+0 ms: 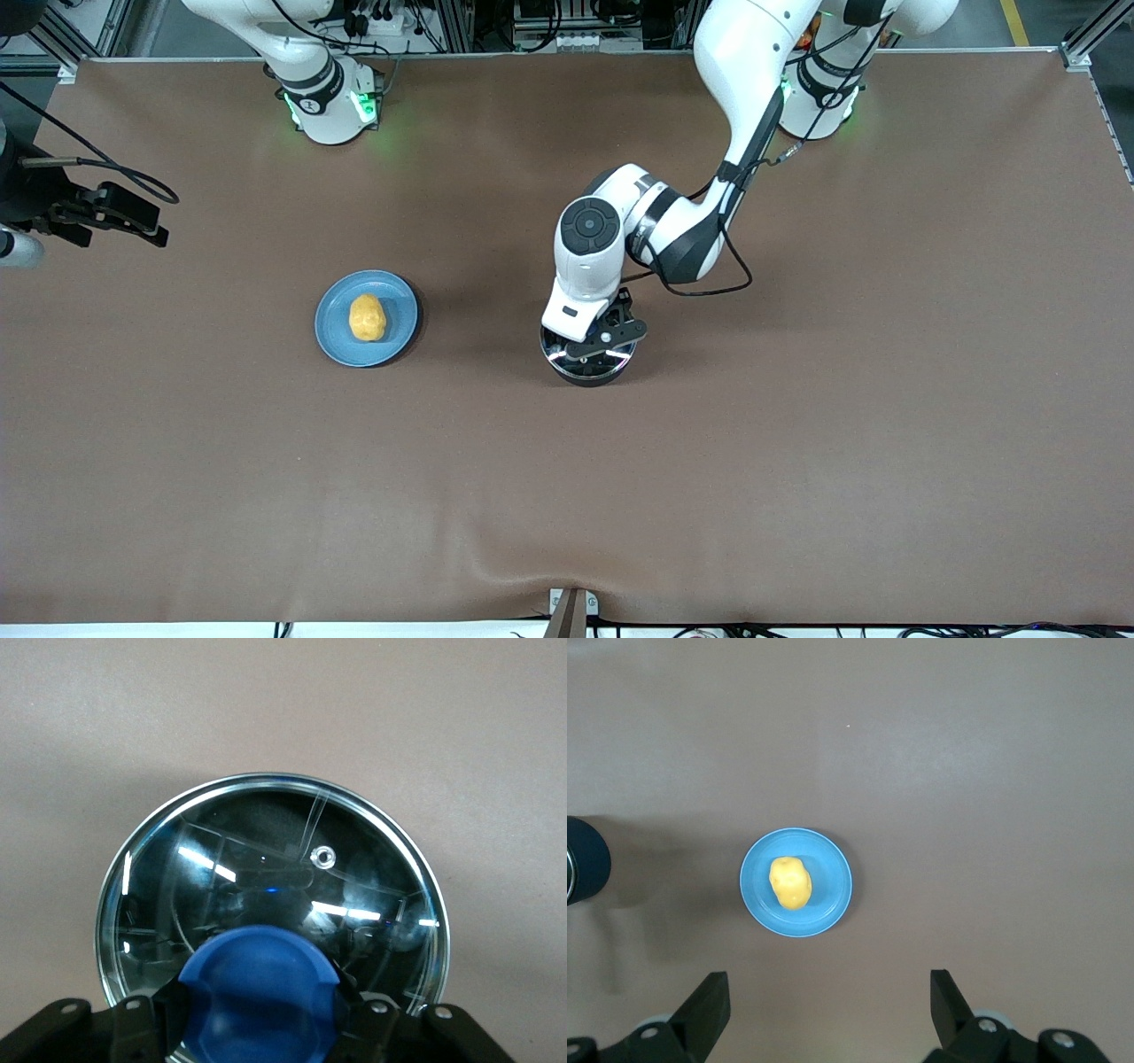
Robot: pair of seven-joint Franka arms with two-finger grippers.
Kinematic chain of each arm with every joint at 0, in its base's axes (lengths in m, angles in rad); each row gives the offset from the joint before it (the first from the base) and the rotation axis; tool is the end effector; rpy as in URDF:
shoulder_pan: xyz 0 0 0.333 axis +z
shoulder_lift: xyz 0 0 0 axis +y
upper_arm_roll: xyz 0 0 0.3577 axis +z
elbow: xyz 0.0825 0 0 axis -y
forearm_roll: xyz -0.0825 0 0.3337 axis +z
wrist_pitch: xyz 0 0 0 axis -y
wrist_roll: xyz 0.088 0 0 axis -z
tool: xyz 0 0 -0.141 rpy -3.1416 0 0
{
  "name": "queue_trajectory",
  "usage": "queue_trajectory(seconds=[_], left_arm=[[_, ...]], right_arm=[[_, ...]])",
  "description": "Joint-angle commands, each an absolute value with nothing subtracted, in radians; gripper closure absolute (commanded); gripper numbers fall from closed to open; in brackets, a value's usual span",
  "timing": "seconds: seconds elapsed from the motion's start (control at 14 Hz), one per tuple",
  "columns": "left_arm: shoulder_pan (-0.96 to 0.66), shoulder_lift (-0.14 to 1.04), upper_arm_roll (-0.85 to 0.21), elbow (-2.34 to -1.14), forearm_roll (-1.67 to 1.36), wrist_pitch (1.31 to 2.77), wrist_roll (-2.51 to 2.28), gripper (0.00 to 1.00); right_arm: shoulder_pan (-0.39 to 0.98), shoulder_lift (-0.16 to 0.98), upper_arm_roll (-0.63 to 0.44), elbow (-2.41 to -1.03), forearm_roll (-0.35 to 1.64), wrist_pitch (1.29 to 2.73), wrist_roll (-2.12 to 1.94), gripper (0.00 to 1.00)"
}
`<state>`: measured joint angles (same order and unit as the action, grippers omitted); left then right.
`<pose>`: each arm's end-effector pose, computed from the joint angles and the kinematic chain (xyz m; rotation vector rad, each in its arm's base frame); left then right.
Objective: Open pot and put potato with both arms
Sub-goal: 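Close the left gripper on the blue lid knob, then lift the lid aside with the left gripper while the right gripper reaches the potato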
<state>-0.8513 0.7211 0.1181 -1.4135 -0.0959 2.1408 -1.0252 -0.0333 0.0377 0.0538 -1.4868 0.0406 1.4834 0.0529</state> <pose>0.5130 -0.4959 0.3005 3.0921 0.4890 0.0076 0.5073 0.0158 0.6409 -3.0996 0.0460 0.0660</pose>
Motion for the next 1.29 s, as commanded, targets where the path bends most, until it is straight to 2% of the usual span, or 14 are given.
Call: queue_trajectory(seconds=[0.0,0.07,0.29,0.71,0.93,1.21], left_arm=[[-0.851,0.695,0.129,-1.402,-0.072,2.111,-1.035,0.81],[-0.848,0.675,0.130,-1.401,-0.063,2.074,-1.032,0.88],[-0.822,0.583,0.152,-1.407,-0.043,1.993,-1.025,0.88],[-0.547,0.399,0.150,-1.436,-0.037,1.869,-0.789,0.88],[-0.413,0.342,0.149,-1.436,-0.037,1.807,-0.628,0.87],[-0.327,0.341,0.147,-1.434,-0.037,1.802,-0.537,0.86]], right_arm=[[-0.040,0.043,0.060,-1.479,0.057,1.483,0.054,0.00],[-0.040,0.048,0.060,-1.477,0.057,1.483,0.055,0.00],[-0.038,0.067,0.060,-1.477,0.058,1.482,0.043,0.00],[-0.022,0.090,0.066,-1.491,0.067,1.476,0.055,0.00],[0.018,0.094,0.066,-1.542,0.095,1.502,0.066,0.00],[0.066,0.077,0.071,-1.728,0.100,1.642,0.130,0.00]])
